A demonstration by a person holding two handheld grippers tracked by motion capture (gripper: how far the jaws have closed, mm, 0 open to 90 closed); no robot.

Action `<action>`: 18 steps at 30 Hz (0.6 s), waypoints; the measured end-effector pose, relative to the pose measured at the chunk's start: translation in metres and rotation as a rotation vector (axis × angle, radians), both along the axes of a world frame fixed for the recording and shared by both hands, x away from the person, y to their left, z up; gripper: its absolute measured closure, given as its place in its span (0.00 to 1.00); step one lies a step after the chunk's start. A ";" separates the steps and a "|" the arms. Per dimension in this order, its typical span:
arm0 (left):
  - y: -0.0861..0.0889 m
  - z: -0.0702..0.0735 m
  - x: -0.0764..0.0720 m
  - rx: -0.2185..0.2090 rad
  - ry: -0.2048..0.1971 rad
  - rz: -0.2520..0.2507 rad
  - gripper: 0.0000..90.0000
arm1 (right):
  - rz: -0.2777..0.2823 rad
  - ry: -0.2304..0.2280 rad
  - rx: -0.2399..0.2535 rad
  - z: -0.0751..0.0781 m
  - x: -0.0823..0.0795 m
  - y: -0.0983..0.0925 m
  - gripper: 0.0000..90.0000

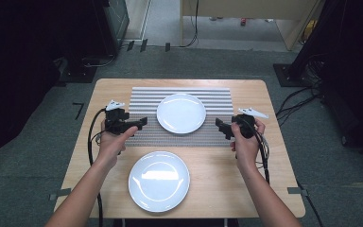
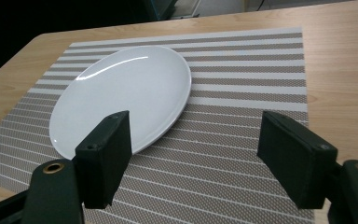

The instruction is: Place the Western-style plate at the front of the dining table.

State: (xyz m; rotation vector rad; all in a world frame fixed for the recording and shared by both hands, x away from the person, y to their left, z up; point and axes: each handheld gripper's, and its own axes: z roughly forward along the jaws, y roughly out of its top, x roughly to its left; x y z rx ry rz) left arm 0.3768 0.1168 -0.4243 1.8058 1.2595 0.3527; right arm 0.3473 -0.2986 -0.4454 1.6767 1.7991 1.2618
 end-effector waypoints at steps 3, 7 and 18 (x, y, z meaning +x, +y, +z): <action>0.006 0.001 -0.008 -0.006 -0.008 0.000 0.16 | 0.001 0.003 -0.001 0.001 -0.006 -0.006 0.28; 0.011 0.002 -0.017 -0.011 -0.017 0.000 0.16 | -0.003 0.003 -0.004 0.002 -0.014 -0.012 0.28; 0.028 -0.012 -0.047 -0.008 -0.008 0.000 0.14 | -0.008 0.010 -0.010 -0.003 -0.038 -0.033 0.26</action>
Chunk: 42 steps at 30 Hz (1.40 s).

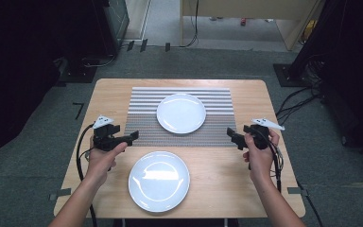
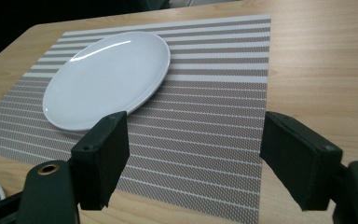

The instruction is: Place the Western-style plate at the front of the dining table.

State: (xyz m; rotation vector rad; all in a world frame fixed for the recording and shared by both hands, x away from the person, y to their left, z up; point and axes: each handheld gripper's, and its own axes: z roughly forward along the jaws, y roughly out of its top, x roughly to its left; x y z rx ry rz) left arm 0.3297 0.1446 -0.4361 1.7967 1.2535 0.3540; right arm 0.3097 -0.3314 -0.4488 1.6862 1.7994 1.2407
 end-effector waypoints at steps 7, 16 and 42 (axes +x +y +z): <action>0.020 -0.005 -0.014 0.005 -0.011 0.042 0.14 | 0.003 0.002 -0.005 -0.010 -0.014 -0.013 0.26; 0.033 -0.017 -0.039 0.025 -0.029 0.054 0.14 | -0.029 0.013 -0.005 -0.023 -0.036 -0.037 0.26; 0.098 -0.061 -0.084 0.048 0.038 0.206 0.15 | -0.093 0.045 -0.065 -0.047 -0.085 -0.088 0.25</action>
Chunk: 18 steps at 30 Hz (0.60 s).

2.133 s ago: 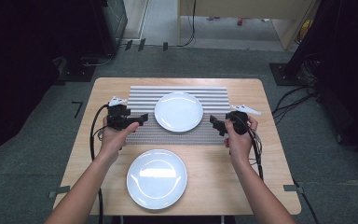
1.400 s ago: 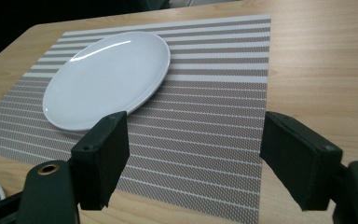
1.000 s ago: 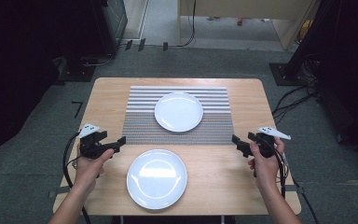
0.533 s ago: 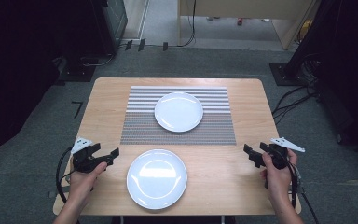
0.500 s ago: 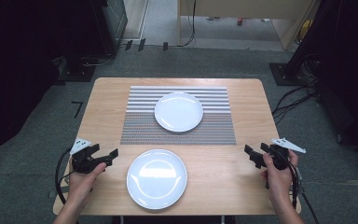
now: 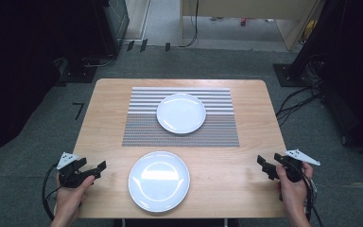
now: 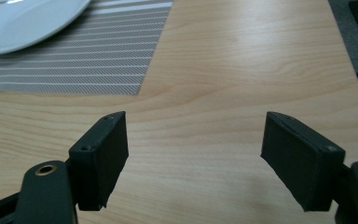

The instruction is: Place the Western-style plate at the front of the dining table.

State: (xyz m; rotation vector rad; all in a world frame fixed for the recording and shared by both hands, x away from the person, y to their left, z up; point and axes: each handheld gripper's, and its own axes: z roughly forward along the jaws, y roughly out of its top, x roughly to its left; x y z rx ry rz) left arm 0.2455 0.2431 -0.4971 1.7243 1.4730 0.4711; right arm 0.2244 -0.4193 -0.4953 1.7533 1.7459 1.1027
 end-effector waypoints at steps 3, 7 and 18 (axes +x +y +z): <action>0.007 -0.002 -0.004 -0.008 0.015 0.012 0.15 | -0.019 0.003 -0.001 -0.003 -0.006 -0.008 0.25; 0.015 -0.003 -0.008 -0.004 0.018 0.034 0.15 | -0.037 0.014 -0.004 -0.008 -0.013 -0.016 0.25; 0.026 -0.013 -0.017 0.043 0.046 0.052 0.15 | -0.061 0.038 -0.027 -0.019 -0.031 -0.030 0.25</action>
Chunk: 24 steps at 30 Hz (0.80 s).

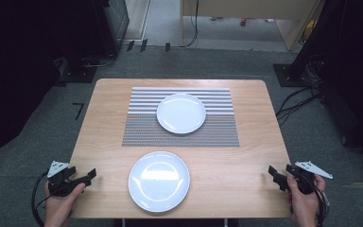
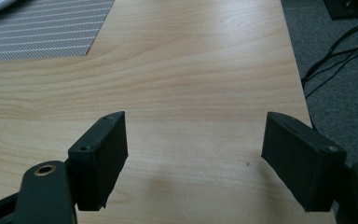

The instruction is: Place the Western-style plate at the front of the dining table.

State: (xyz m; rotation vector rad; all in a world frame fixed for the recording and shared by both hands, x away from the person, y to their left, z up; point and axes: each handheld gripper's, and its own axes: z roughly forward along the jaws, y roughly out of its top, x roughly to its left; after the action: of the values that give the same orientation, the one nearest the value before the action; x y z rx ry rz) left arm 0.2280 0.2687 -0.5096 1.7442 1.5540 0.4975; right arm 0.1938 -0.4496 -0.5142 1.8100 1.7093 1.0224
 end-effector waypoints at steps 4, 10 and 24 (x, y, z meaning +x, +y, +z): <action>-0.002 -0.001 -0.001 0.028 0.002 0.008 0.15 | -0.001 0.008 -0.020 -0.003 -0.002 0.000 0.25; -0.014 -0.004 0.000 0.111 0.011 -0.010 0.15 | 0.009 0.022 -0.085 -0.009 -0.001 0.010 0.24; -0.023 -0.007 -0.004 0.187 -0.009 -0.011 0.15 | 0.007 0.035 -0.183 -0.011 -0.001 0.022 0.22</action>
State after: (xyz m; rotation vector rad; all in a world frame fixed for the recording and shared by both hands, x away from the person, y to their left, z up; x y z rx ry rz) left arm 0.2244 0.2462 -0.5169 1.8857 1.5319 0.6628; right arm 0.1927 -0.4273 -0.5248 1.7155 1.7695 0.8125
